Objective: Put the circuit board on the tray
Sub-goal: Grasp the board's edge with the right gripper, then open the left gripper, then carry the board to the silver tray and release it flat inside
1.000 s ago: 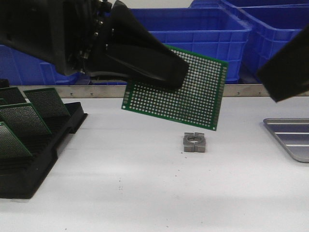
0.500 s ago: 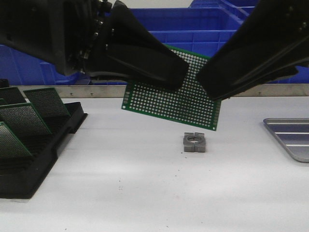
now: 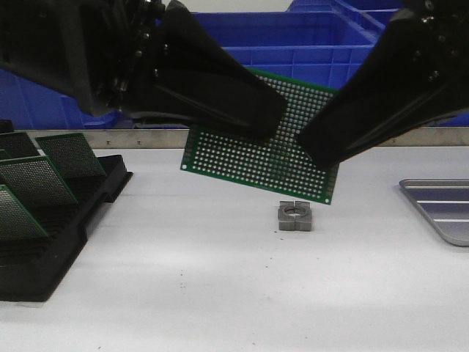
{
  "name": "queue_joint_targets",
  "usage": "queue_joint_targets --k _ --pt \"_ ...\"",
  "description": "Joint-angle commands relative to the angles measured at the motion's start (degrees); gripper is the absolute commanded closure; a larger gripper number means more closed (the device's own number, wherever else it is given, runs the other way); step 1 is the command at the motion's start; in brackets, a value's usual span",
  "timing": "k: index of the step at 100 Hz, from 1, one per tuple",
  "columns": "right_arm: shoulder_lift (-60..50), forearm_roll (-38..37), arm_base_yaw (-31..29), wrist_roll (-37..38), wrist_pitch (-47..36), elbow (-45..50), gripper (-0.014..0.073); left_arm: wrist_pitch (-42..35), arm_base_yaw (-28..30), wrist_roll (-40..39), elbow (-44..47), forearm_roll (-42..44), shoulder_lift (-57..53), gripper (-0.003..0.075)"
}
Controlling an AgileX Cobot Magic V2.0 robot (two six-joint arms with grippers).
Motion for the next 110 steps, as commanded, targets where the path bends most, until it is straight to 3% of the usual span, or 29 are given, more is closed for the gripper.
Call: queue_joint_targets --k 1,19,28,52,86,110 --pt "-1.4 4.4 0.0 0.1 2.0 -1.7 0.0655 1.1 -0.6 0.6 -1.6 -4.6 -1.6 0.0654" --pt "-1.4 4.4 0.0 0.1 2.2 -1.7 0.0655 1.1 -0.6 1.3 -1.6 -4.7 -1.6 0.037" --pt "-1.4 4.4 0.0 0.5 2.7 -1.7 0.0655 1.1 -0.6 1.3 -1.6 -5.0 -1.6 0.0304" --pt "-1.4 3.3 0.0 3.0 4.9 -1.7 0.0655 1.0 -0.6 1.4 -1.6 -5.0 -1.6 0.0304" --pt "-1.4 -6.7 -0.1 11.5 3.8 -1.7 0.0655 1.0 -0.6 1.4 -1.6 -5.0 -1.6 0.0304" --pt "-1.4 -10.3 -7.0 15.5 3.6 -1.7 0.0655 0.8 -0.6 1.4 -1.6 -5.0 -1.6 0.0304"
